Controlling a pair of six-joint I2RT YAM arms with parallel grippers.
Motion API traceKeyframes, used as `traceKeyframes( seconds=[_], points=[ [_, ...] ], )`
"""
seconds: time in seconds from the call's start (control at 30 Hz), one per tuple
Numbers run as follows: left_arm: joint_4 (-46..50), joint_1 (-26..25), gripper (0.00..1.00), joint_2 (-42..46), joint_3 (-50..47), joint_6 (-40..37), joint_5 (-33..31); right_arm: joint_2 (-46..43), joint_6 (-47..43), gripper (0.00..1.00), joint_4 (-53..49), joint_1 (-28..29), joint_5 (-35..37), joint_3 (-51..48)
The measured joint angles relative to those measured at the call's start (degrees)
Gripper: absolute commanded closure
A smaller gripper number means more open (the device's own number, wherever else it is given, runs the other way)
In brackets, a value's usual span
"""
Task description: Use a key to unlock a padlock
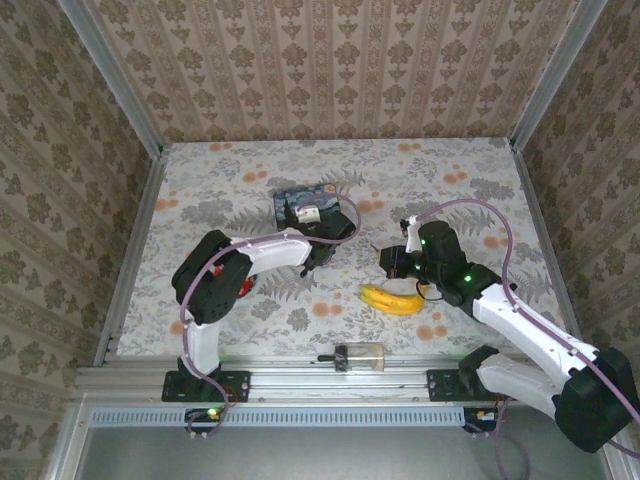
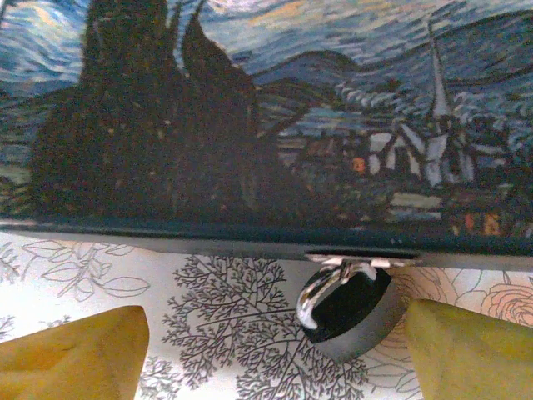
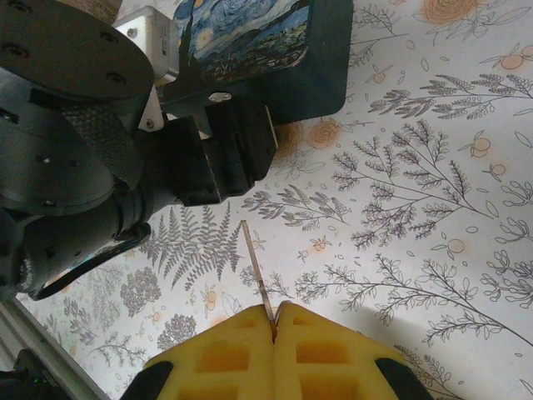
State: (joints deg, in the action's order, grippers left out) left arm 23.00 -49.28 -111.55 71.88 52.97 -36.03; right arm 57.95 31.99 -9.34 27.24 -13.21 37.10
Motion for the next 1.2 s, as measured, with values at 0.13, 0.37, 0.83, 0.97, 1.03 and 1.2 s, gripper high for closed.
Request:
traceKeyframes(
  seconds=[0.13, 0.37, 0.83, 0.97, 1.03, 1.2],
  points=[
    [-2.9, 0.7, 0.12, -0.5, 0.0, -1.1, 0.7, 0.0, 0.2, 1.00, 0.5, 0.0, 0.0, 0.0],
    [-4.6, 1.4, 0.15, -2.1, 0.1, -1.7, 1.6, 1.2, 1.0, 1.00, 2.8, -0.1, -0.4, 0.0],
    [-2.2, 0.3, 0.32, 0.4, -3.4, -1.3, 4.2, 4.0, 1.3, 1.00, 4.9, -0.1, -1.0, 0.0],
    [-3.8, 0.4, 0.33, 1.4, -3.6, -3.8, 6.0, 4.0, 1.3, 1.00, 5.4, -0.1, -0.9, 0.0],
    [-4.8, 0.9, 0.33, 1.4, -3.6, -5.2, 7.0, 4.0, 1.3, 1.00, 5.5, -0.2, -0.9, 0.0],
    [-7.2, 3.4, 0.34, 1.4, -3.5, -8.4, 9.9, 3.9, 1.3, 1.00, 5.5, -0.3, -0.9, 0.0]
  ],
)
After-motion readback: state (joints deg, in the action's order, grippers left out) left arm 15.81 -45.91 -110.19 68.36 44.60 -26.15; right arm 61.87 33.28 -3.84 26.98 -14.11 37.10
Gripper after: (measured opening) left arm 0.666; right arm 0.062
